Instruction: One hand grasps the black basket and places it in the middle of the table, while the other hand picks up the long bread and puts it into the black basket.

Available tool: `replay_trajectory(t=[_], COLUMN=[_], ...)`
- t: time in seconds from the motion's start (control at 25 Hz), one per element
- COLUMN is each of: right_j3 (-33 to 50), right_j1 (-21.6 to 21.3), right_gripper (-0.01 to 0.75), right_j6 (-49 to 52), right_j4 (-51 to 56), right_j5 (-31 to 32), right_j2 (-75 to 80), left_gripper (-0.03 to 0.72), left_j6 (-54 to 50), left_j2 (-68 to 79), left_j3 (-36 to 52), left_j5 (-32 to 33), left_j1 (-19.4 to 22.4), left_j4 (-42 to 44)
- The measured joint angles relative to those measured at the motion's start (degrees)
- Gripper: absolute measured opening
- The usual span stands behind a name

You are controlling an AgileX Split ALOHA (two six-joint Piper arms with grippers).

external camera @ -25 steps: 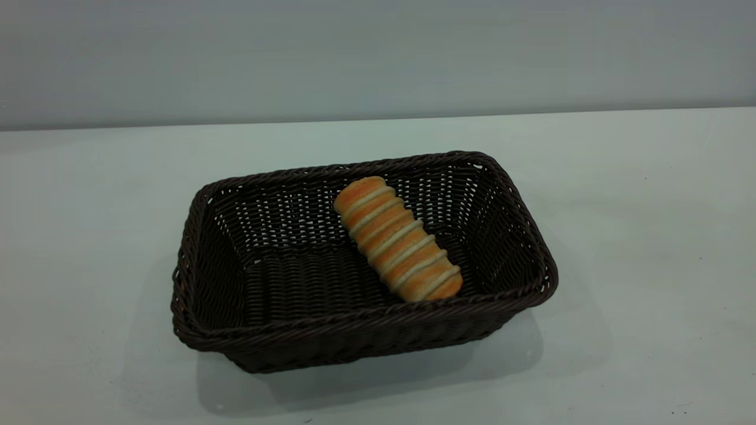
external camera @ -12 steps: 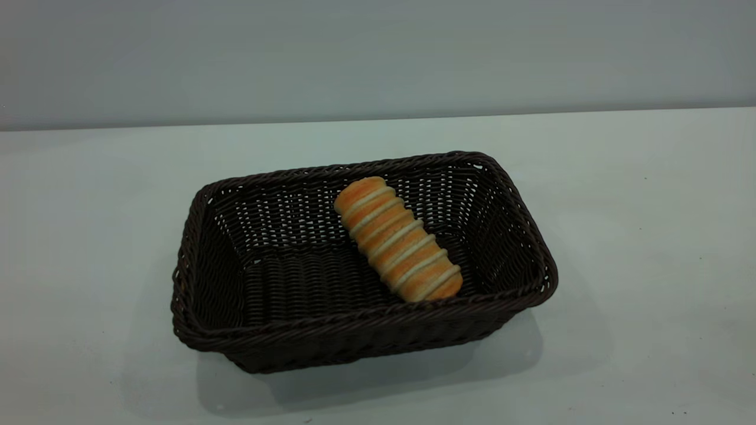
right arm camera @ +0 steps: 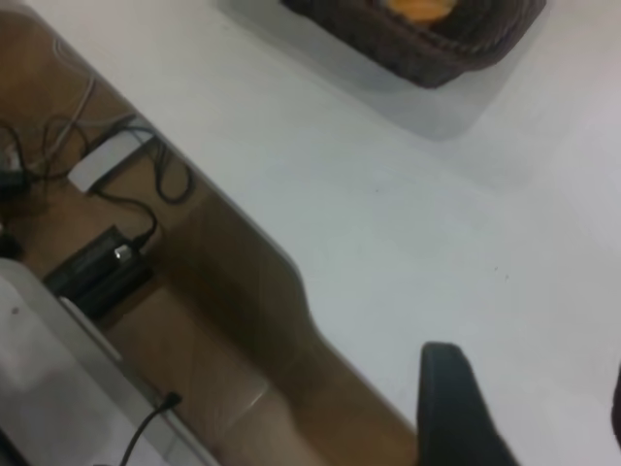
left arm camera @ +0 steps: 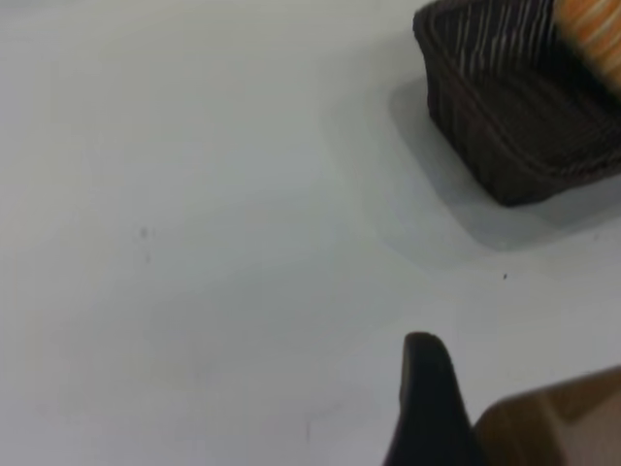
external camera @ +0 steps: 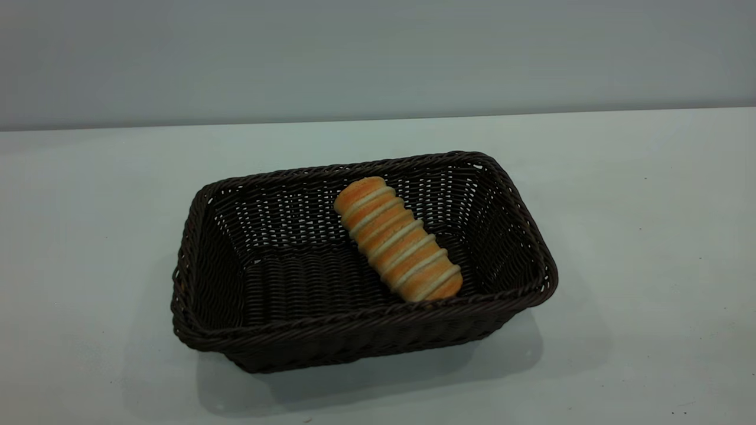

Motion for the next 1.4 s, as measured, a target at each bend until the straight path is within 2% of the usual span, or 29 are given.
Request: replay_trajectory(t=[0.4, 0.84, 1.4], right_j3=[0.3, 0.4, 0.4], right_j1=[0.0, 0.0, 0.0], right_gripper=[0.320, 0.229, 0.236], right_j6=[0.1, 0.4, 0.4], right_j4=[0.0, 0.0, 0.0], right_j5=[0.6, 1.0, 1.0], right_j2=[-5.8, -7.6, -7.6], left_gripper=[0.544, 0.544, 0.544], left_j6=[0.2, 0.2, 0.2], left_j2=[0.0, 0.0, 0.0], left_j3=[1.7, 1.7, 1.7], left_j5=[-0.8, -0.8, -0.8], left_j1=[0.0, 0.0, 0.0], left_j4=[-1.4, -3.6, -3.6])
